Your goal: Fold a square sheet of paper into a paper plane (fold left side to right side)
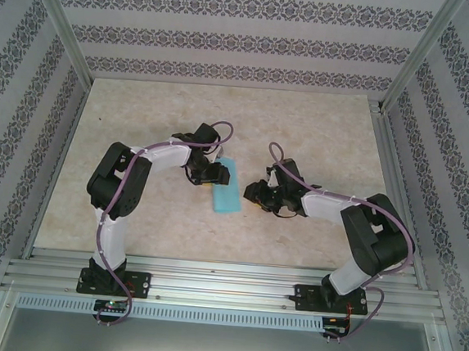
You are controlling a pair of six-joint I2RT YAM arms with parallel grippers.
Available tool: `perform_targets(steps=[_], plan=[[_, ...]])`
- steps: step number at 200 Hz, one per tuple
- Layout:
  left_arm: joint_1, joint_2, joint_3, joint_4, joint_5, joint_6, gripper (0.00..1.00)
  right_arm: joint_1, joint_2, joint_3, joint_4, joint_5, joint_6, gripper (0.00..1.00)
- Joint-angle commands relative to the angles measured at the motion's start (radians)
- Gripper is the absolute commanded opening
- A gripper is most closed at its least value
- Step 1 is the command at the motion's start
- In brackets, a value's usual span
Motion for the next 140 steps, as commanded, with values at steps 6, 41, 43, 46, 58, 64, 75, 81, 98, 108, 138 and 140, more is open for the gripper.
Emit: perform_targets(steps=[6, 41, 43, 46, 58, 64, 75, 81, 98, 108, 138, 140], plan=[[-0.028, 0.091, -0.018, -0.005, -0.043, 0.012, 0.57, 0.023, 0.037, 0.024, 0.055, -0.022, 0.037, 0.34], [-0.029, 0.097, -0.017, -0.007, -0.045, 0.008, 0.57, 0.045, 0.06, 0.027, 0.078, -0.029, 0.056, 0.31], [-0.029, 0.097, -0.017, -0.007, -0.044, 0.009, 0.57, 0.044, 0.06, 0.027, 0.08, -0.028, 0.056, 0.31], [-0.031, 0.097, -0.017, -0.007, -0.043, 0.008, 0.57, 0.045, 0.061, 0.026, 0.08, -0.027, 0.056, 0.31], [-0.03, 0.097, -0.017, -0.007, -0.045, 0.01, 0.57, 0.044, 0.06, 0.024, 0.08, -0.023, 0.058, 0.31], [-0.03, 0.097, -0.017, -0.008, -0.048, 0.011, 0.57, 0.044, 0.058, 0.024, 0.076, -0.021, 0.057, 0.31], [-0.03, 0.096, -0.017, -0.01, -0.047, 0.017, 0.57, 0.043, 0.054, 0.023, 0.072, -0.018, 0.056, 0.31], [-0.031, 0.096, -0.018, -0.011, -0.047, 0.02, 0.56, 0.043, 0.052, 0.024, 0.07, -0.017, 0.054, 0.31], [-0.032, 0.093, -0.021, -0.013, -0.044, 0.027, 0.56, 0.043, 0.051, 0.024, 0.067, -0.018, 0.053, 0.3], [-0.032, 0.093, -0.022, -0.012, -0.041, 0.032, 0.56, 0.042, 0.051, 0.024, 0.067, -0.02, 0.051, 0.31], [-0.035, 0.09, -0.032, -0.013, -0.039, 0.044, 0.54, 0.042, 0.045, 0.026, 0.064, -0.016, 0.052, 0.3], [-0.035, 0.09, -0.032, -0.013, -0.038, 0.045, 0.54, 0.042, 0.045, 0.026, 0.063, -0.014, 0.051, 0.3]])
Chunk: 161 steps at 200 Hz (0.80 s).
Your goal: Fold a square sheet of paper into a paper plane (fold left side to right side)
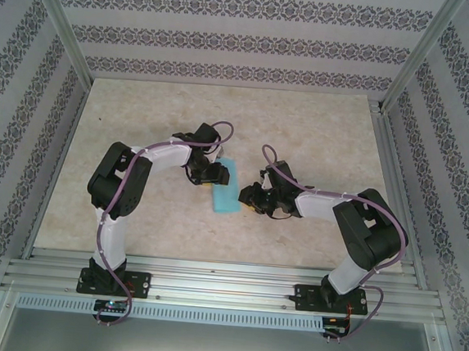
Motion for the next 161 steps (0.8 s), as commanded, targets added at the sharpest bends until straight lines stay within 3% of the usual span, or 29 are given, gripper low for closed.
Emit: perform_targets(steps=[1, 161], plan=[[-0.034, 0.084, -0.04, -0.002, -0.035, 0.037, 0.54, 0.004, -0.004, 0.022, 0.019, 0.001, 0.002, 0.3], [-0.046, 0.078, -0.052, -0.002, -0.04, 0.062, 0.54, -0.023, -0.067, 0.01, -0.023, 0.018, -0.013, 0.3]])
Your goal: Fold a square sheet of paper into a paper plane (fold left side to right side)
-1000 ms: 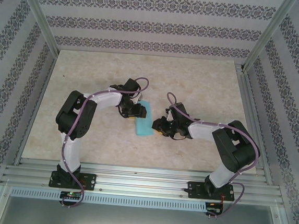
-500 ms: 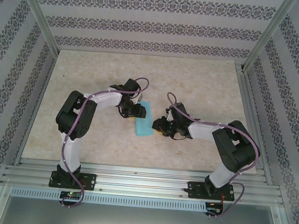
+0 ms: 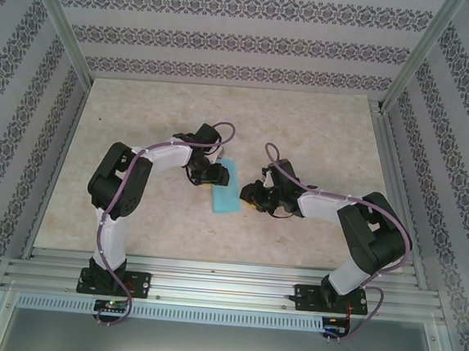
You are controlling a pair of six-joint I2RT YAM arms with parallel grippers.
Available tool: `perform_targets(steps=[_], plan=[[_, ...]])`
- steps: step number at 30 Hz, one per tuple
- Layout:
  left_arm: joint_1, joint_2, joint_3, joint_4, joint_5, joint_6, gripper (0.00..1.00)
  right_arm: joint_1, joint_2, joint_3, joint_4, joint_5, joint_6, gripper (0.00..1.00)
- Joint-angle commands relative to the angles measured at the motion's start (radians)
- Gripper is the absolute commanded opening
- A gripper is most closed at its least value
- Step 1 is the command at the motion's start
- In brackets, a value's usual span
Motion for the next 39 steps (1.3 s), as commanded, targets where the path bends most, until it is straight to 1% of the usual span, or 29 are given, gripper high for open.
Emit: perform_targets(steps=[1, 11, 21, 32, 39], plan=[[-0.038, 0.078, -0.052, 0.0, -0.023, 0.032, 0.54, -0.01, -0.028, 0.009, -0.01, 0.016, -0.012, 0.3], [-0.039, 0.081, -0.053, 0.002, -0.025, 0.032, 0.54, -0.007, -0.031, 0.009, -0.01, 0.014, -0.008, 0.3], [-0.042, 0.088, -0.049, 0.0, -0.03, 0.036, 0.54, 0.02, -0.007, 0.026, 0.014, 0.003, 0.012, 0.29], [-0.043, 0.089, -0.049, -0.002, -0.036, 0.034, 0.54, 0.081, 0.093, 0.07, 0.074, -0.018, 0.058, 0.18], [-0.045, 0.089, -0.048, -0.003, -0.04, 0.036, 0.54, 0.089, 0.125, 0.086, 0.029, 0.0, 0.049, 0.16]])
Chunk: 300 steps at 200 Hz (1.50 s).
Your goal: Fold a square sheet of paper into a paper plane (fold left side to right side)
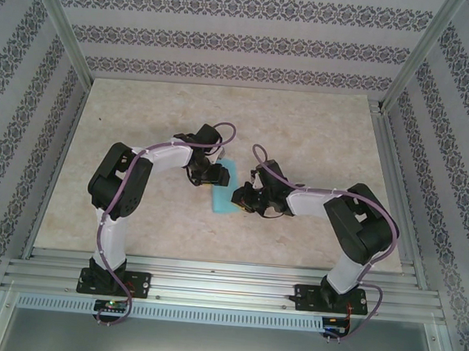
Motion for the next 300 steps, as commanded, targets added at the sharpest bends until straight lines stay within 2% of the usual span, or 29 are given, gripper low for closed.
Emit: perform_targets(steps=[1, 93, 158, 189, 211, 251, 300], plan=[[-0.04, 0.093, -0.047, -0.004, -0.028, 0.032, 0.54, 0.016, 0.022, 0.032, -0.014, 0.01, -0.003, 0.16], [-0.04, 0.075, -0.044, 0.001, -0.017, 0.028, 0.56, 0.031, 0.078, 0.074, -0.216, 0.084, -0.051, 0.15], [0.026, -0.072, 0.059, -0.103, -0.004, 0.058, 0.72, 0.038, 0.118, 0.084, -0.227, 0.086, -0.053, 0.15], [0.065, -0.167, 0.067, -0.132, -0.01, 0.055, 0.75, 0.041, 0.127, 0.089, -0.223, 0.086, -0.051, 0.15], [0.072, -0.228, 0.022, -0.084, 0.041, 0.031, 0.71, 0.041, 0.129, 0.091, -0.225, 0.088, -0.05, 0.15], [0.072, -0.23, -0.065, 0.081, 0.265, -0.05, 0.51, 0.041, 0.134, 0.094, -0.228, 0.088, -0.051, 0.15], [0.052, -0.156, -0.088, 0.147, 0.332, -0.067, 0.48, 0.041, 0.132, 0.093, -0.233, 0.091, -0.051, 0.15]])
